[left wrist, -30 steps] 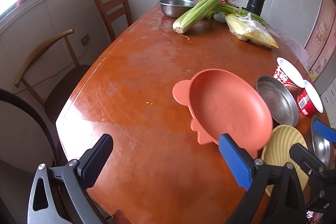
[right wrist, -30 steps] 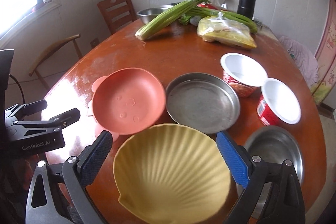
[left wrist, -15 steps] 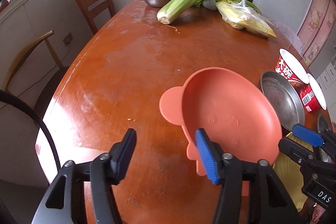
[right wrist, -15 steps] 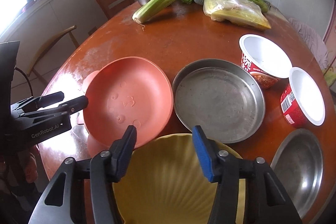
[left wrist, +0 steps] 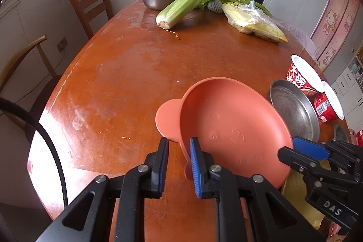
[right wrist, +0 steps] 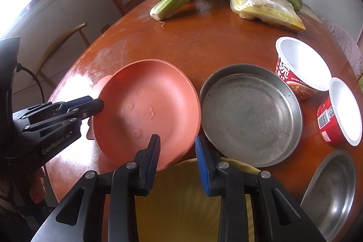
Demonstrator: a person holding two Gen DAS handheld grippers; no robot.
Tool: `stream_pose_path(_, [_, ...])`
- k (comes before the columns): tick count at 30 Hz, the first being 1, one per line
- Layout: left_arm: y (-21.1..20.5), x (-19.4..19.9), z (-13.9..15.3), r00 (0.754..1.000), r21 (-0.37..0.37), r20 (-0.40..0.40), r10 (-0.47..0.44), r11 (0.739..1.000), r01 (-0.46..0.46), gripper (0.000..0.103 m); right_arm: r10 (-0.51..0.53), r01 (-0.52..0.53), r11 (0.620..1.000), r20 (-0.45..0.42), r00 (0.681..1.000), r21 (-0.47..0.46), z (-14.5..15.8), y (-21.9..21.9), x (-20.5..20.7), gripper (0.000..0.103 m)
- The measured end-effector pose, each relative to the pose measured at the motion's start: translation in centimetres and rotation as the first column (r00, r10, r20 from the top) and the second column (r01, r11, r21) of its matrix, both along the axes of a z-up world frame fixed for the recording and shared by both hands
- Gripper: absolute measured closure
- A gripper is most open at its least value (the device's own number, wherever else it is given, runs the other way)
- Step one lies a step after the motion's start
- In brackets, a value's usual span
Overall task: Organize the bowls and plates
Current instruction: 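Lower the orange plate onto the table and open the left tool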
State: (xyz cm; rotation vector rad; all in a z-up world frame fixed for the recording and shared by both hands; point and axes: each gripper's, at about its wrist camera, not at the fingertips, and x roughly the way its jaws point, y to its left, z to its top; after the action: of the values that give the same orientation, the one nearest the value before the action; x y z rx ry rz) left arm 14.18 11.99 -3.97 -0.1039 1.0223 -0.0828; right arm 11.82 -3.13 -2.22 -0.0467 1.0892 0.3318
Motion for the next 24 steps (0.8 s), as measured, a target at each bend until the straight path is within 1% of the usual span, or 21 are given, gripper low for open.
stream_pose_path(4, [-0.1,0.1,-0.3,1.0,-0.013,-0.008,-0.011,1.0,0.01,0.086,-0.008,0.007,0.999,-0.012,1.0,-0.031,-0.5,0.4,0.6,0.072])
stream_pose_path(6, [-0.3,0.3,-0.3,1.0,0.001,-0.004,-0.009,1.0,0.009,0.086,0.002,-0.002,1.0,-0.014,1.0,-0.022,-0.5,0.7,0.8,0.072])
stream_pose_path(10, [0.2,0.8,-0.3,1.0,0.004,-0.001,-0.009,1.0,0.009,0.086,0.013,-0.013,1.0,-0.004,1.0,-0.02,-0.3,1.2,0.9,0.072])
stream_pose_path(16, [1.3,1.5,0.7,1.0,0.05,0.021,-0.013,0.999,0.012,0.086,0.03,-0.03,0.999,0.015,0.999,-0.015,0.1,2.6,0.6,0.072])
stream_pose_path(22, [2.2,2.8,0.0,1.0,0.089,-0.001,-0.031,0.996,0.031,0.086,0.021,-0.021,1.0,0.019,1.0,-0.015,0.0,4.2,0.4,0.072])
stream_pose_path(24, [2.4,3.4,-0.3,0.999,0.092,-0.004,-0.035,0.995,0.035,0.086,0.02,-0.02,1.0,0.022,1.0,-0.012,-0.1,4.7,0.2,0.072])
